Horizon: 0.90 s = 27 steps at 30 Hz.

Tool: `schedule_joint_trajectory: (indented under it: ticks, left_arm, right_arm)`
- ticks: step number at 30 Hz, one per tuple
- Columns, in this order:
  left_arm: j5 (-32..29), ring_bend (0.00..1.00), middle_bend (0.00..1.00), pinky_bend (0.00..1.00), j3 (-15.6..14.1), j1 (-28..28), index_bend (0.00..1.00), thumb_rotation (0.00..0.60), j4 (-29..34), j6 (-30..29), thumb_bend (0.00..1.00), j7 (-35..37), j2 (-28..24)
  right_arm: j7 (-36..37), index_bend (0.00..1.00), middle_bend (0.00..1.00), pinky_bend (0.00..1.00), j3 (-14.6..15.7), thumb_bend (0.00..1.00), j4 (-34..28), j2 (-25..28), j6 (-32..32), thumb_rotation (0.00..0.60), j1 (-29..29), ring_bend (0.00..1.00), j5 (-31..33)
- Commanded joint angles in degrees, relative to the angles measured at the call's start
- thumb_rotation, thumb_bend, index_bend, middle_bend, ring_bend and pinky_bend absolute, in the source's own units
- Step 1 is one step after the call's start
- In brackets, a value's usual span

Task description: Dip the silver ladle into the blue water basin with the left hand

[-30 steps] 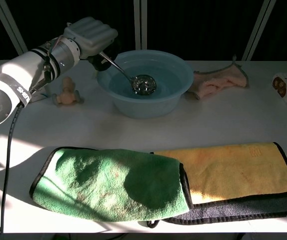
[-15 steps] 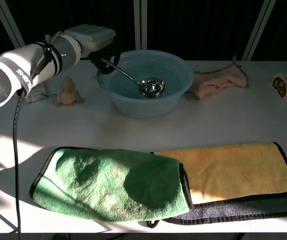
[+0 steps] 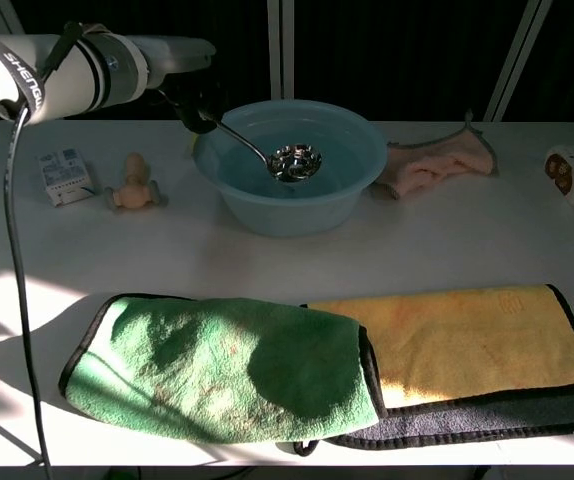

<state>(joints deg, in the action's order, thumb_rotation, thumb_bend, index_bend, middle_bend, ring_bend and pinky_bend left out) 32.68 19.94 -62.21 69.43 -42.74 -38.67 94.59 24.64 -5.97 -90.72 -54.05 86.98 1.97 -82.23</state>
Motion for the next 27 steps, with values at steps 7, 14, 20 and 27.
schedule_joint_trajectory:
  ticks: [7,14,20,27]
  left_arm:
    - [-11.84,0.81,0.8,0.89,-2.58,-5.17,0.79,0.6,6.73,0.19,0.45,-5.85,-6.65]
    - [-24.17,0.81,0.8,0.89,-4.31,-10.31,0.79,0.6,9.86,1.28,0.45,-8.78,-10.92]
    - [-32.34,0.81,0.8,0.89,-6.27,-14.56,0.79,0.6,10.65,1.85,0.45,-10.5,-13.2]
    - [-37.9,0.81,0.8,0.89,-8.46,-18.42,0.79,0.6,11.42,2.66,0.45,-11.57,-15.08]
  right_arm:
    - [-0.16,0.0,0.0,0.0,-0.05,0.38,-0.05,-0.09,0.02,0.6,-0.01,0.0,0.1]
    - [0.21,0.0,0.0,0.0,-0.18,0.38,0.16,-0.08,-0.17,0.6,-0.06,0.0,0.41]
    - [0.34,0.0,0.0,0.0,-0.21,0.38,0.3,-0.09,-0.49,0.6,-0.19,0.0,0.55]
    - [0.55,0.0,0.0,0.0,-0.35,0.38,0.36,-0.04,-0.54,0.6,-0.19,0.0,0.79]
